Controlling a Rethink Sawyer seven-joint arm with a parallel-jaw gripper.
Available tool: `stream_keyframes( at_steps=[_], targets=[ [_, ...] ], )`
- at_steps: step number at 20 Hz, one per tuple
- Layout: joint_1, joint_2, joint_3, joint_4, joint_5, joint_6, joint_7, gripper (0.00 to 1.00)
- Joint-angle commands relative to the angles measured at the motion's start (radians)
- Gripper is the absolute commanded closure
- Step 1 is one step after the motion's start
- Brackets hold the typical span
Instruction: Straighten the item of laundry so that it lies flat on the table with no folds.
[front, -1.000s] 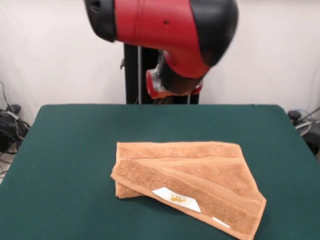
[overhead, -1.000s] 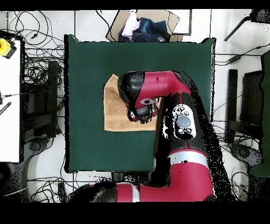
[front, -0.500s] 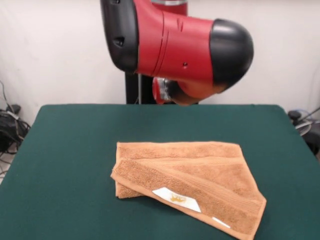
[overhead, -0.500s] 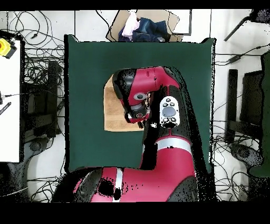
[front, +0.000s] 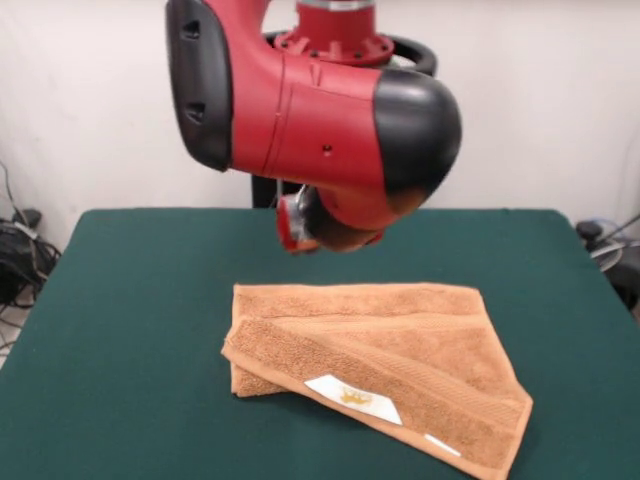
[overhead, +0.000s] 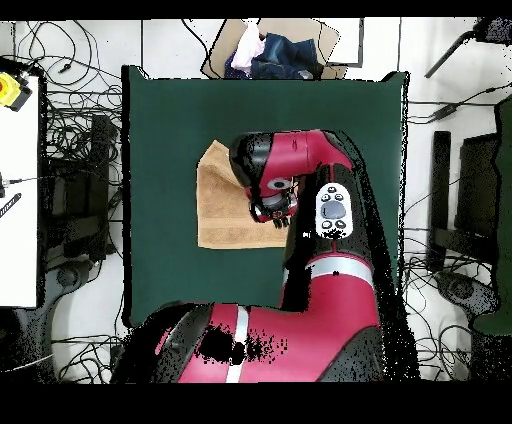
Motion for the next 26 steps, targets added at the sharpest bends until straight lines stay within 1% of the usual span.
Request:
stream_keyframes(
  at_steps=[1,4,6,12,16,19,21,22,25,26],
  targets=[
    [-0.053,-0.082,0.001,0.132,0.032,-0.339,0.238,1.00],
    [-0.071,-0.141,0.011,0.192,0.060,-0.439,0.231,1.00],
    [-0.081,-0.164,0.015,0.227,0.071,-0.510,0.229,1.00],
    [-0.078,-0.189,0.003,0.266,0.072,-0.608,0.223,1.00],
    [-0.085,-0.216,0.006,0.306,0.067,-0.704,0.219,1.00],
    [-0.082,-0.212,-0.003,0.320,0.051,-0.766,0.226,1.00],
    [-0.076,-0.206,-0.013,0.317,0.045,-0.775,0.230,1.00],
    [-0.067,-0.202,-0.023,0.311,0.039,-0.734,0.214,1.00],
    [0.037,-0.119,-0.144,0.173,-0.032,-0.275,0.127,1.00],
    [0.058,-0.094,-0.168,0.143,-0.040,-0.199,0.127,1.00]
  ],
)
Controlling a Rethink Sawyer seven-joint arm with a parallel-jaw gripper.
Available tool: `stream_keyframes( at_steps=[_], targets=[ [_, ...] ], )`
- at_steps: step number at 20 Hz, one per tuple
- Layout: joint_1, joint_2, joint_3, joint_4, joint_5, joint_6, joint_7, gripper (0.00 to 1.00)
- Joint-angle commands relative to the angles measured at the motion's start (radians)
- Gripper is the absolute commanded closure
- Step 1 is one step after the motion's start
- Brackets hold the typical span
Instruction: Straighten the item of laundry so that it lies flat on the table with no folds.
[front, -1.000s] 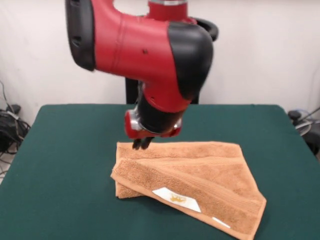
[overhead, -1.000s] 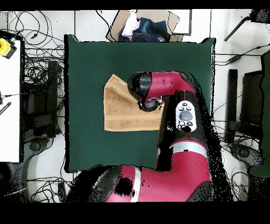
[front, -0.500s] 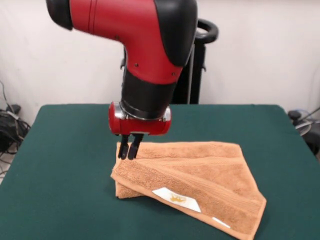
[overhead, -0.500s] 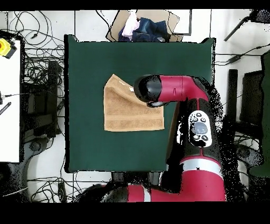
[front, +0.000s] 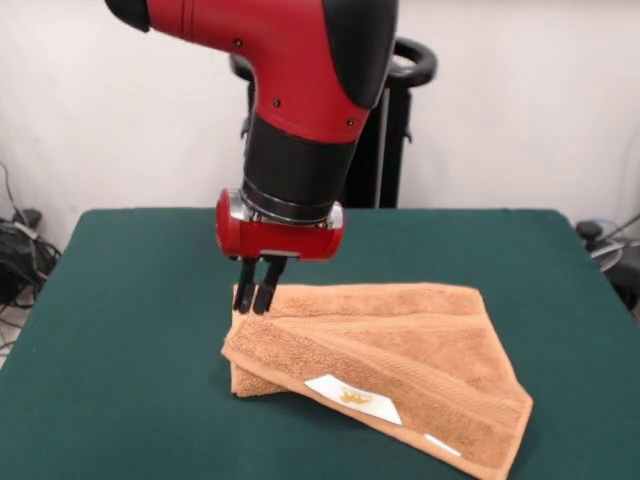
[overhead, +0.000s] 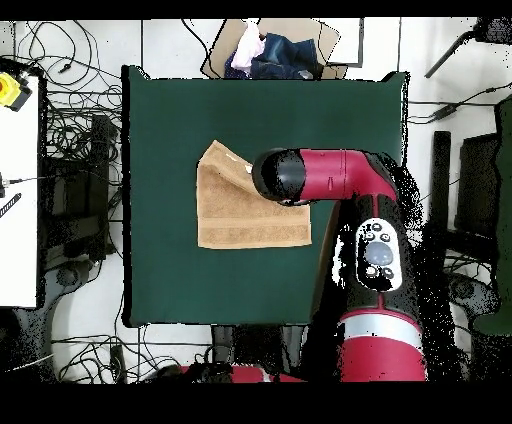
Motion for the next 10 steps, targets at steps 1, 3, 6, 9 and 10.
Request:
stream_keyframes(
  at_steps=[1,3,6,9,10],
  targets=[
    [0.138,0.132,-0.160,-0.076,-0.083,0.525,0.114,1.00],
    [0.181,0.190,-0.210,-0.145,-0.124,0.701,0.084,1.00],
    [0.197,0.245,-0.221,-0.197,-0.154,0.804,0.085,1.00],
    [0.188,0.257,-0.203,-0.190,-0.176,0.827,0.087,1.00],
    [0.182,0.256,-0.197,-0.186,-0.184,0.836,0.082,1.00]
  ],
)
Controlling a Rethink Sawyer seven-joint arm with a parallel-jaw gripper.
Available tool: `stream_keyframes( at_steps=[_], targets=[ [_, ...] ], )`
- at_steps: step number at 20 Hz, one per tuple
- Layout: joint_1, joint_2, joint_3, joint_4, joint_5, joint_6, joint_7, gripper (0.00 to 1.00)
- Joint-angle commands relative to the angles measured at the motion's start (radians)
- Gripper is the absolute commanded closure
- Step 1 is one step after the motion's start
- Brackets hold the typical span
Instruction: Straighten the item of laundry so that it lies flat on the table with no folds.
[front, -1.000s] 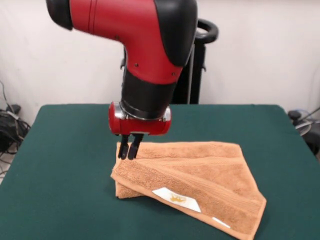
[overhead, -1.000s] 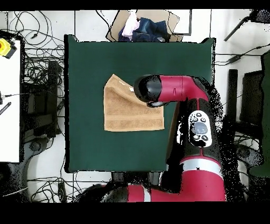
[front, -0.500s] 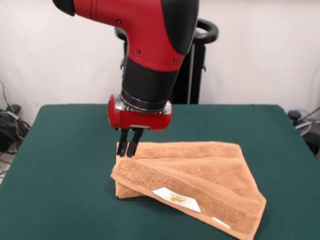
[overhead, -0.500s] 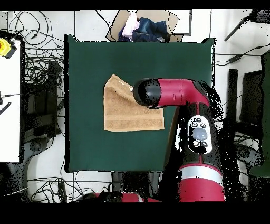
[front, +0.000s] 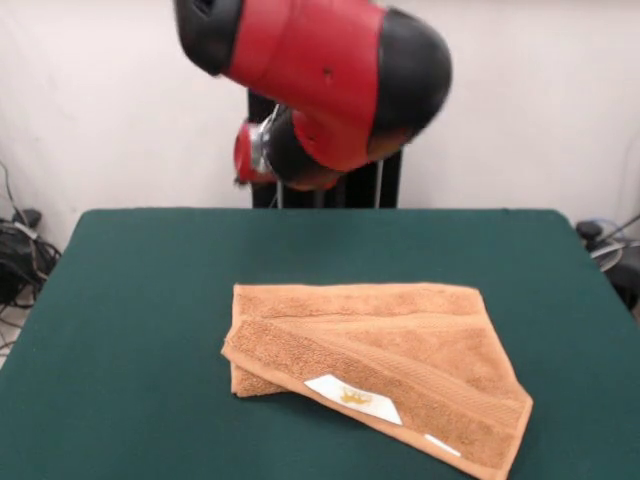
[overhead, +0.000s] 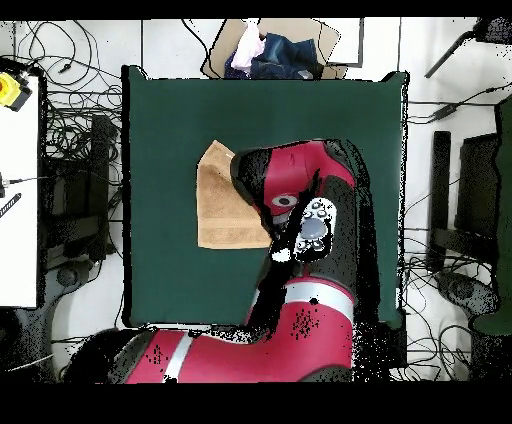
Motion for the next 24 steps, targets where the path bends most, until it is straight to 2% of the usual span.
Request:
stream_keyframes(
  at_steps=[1,4,8,15,21,24],
  targets=[
    [0.005,0.103,-0.020,-0.035,-0.076,0.084,0.084,1.00],
    [-0.011,0.098,-0.001,-0.023,-0.080,0.076,0.091,1.00],
    [-0.038,0.080,0.030,-0.001,-0.040,0.018,0.106,1.00],
    [-0.076,0.127,0.076,0.001,0.016,-0.113,0.145,1.00],
    [-0.076,0.155,0.101,0.016,0.073,-0.203,0.192,1.00],
    [-0.062,0.149,0.107,0.032,0.115,-0.208,0.206,1.00]
  ],
)
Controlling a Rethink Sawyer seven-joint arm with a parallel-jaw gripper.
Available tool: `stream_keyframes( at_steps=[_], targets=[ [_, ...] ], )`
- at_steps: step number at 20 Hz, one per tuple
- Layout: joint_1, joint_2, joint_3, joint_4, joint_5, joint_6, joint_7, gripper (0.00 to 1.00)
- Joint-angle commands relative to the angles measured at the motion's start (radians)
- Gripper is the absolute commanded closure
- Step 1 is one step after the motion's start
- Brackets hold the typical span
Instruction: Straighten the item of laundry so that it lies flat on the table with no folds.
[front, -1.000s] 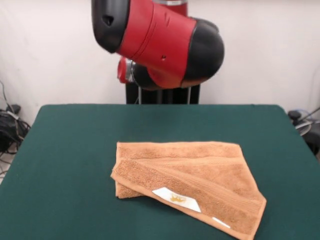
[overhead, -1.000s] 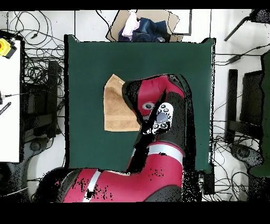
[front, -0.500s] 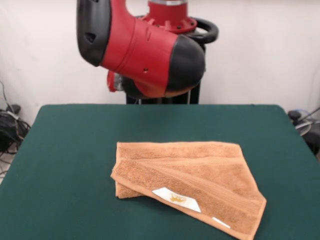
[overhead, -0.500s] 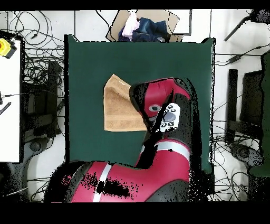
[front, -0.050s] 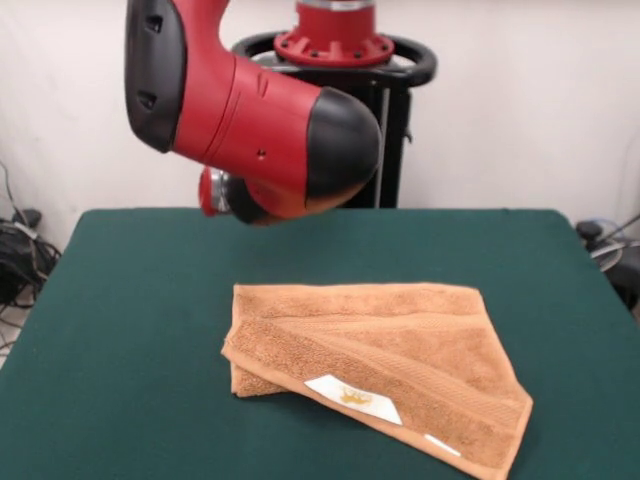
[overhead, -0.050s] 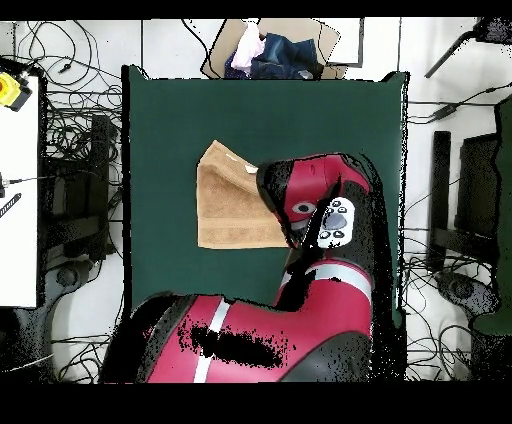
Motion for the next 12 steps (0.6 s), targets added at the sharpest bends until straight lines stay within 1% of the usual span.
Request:
stream_keyframes(
  at_steps=[1,3,8,12],
  targets=[
    [0.013,0.032,0.119,0.052,0.123,-0.091,0.211,1.00],
    [0.028,0.023,0.114,0.063,0.149,-0.077,0.216,1.00],
    [0.058,-0.033,0.096,0.125,0.205,-0.063,0.215,1.00],
    [0.076,-0.059,0.087,0.145,0.245,-0.049,0.221,1.00]
  ],
)
